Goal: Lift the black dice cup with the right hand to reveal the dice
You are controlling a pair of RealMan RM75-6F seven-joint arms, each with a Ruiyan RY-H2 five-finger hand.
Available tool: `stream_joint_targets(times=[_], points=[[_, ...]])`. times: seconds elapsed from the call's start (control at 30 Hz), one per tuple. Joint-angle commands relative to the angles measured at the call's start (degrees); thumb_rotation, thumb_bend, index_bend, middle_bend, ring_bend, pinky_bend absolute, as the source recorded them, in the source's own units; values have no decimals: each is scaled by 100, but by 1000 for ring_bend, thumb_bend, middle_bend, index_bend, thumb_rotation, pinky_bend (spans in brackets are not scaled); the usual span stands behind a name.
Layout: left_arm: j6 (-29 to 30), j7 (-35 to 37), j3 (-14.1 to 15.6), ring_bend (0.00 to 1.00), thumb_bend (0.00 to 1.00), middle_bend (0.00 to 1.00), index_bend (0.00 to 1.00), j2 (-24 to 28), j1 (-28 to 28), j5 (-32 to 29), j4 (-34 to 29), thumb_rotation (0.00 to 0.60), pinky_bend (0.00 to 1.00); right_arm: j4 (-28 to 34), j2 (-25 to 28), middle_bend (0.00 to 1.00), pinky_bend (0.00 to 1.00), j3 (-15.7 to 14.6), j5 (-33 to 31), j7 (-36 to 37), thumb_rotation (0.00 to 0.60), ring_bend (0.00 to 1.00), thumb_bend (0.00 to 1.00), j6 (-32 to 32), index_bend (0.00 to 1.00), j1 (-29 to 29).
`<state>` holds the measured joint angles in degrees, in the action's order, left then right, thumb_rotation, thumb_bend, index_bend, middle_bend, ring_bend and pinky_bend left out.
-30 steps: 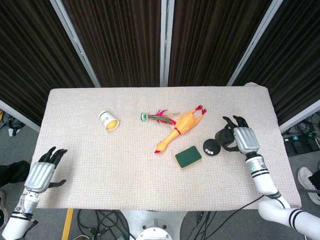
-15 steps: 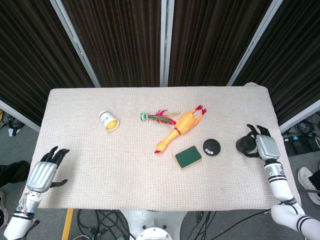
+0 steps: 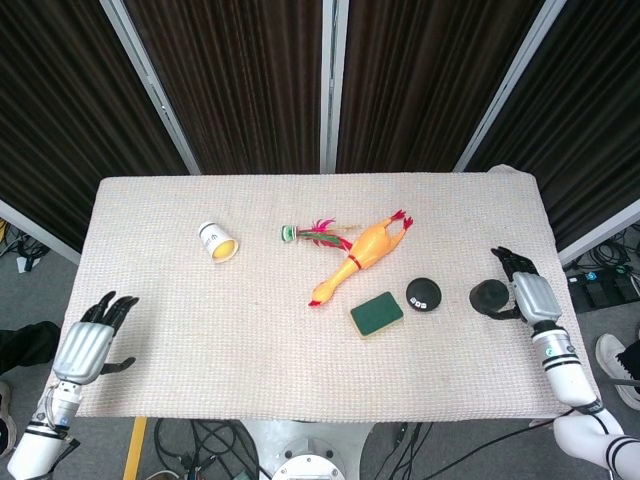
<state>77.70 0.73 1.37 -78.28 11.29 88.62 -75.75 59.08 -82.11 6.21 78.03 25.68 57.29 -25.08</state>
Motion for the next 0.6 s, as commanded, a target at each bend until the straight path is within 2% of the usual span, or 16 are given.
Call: stream_joint_targets(times=[0.03, 0.2, 0.3, 0.43, 0.6], points=[[24, 6, -16, 21, 26, 105, 92, 11, -2, -3, -16, 600, 212, 516, 303, 6, 0, 50, 224, -106, 600, 0, 0, 522, 0, 122], [77, -23, -42, 21, 27, 105, 92, 38, -24, -29, -41, 600, 212, 1184, 605, 1, 0, -12, 612, -760, 600, 0, 1, 1409, 0, 386], [82, -28, -55, 21, 26, 105, 92, 40, -34, -58, -44, 600, 212, 1482, 696, 0, 0, -186, 921, -1281, 600, 0, 59, 1895, 0, 598], [95, -16, -88, 21, 27, 105, 92, 36, -39, -97, -32, 600, 212, 1658, 690, 0, 0, -417, 1176, -2027, 600, 0, 127, 2375, 0, 908], [201, 0, -154, 21, 26, 105, 92, 36, -40, -86, -66, 600, 212, 1707, 591, 0, 0, -596, 1161, -2933, 600, 0, 162, 2707, 0, 1295]])
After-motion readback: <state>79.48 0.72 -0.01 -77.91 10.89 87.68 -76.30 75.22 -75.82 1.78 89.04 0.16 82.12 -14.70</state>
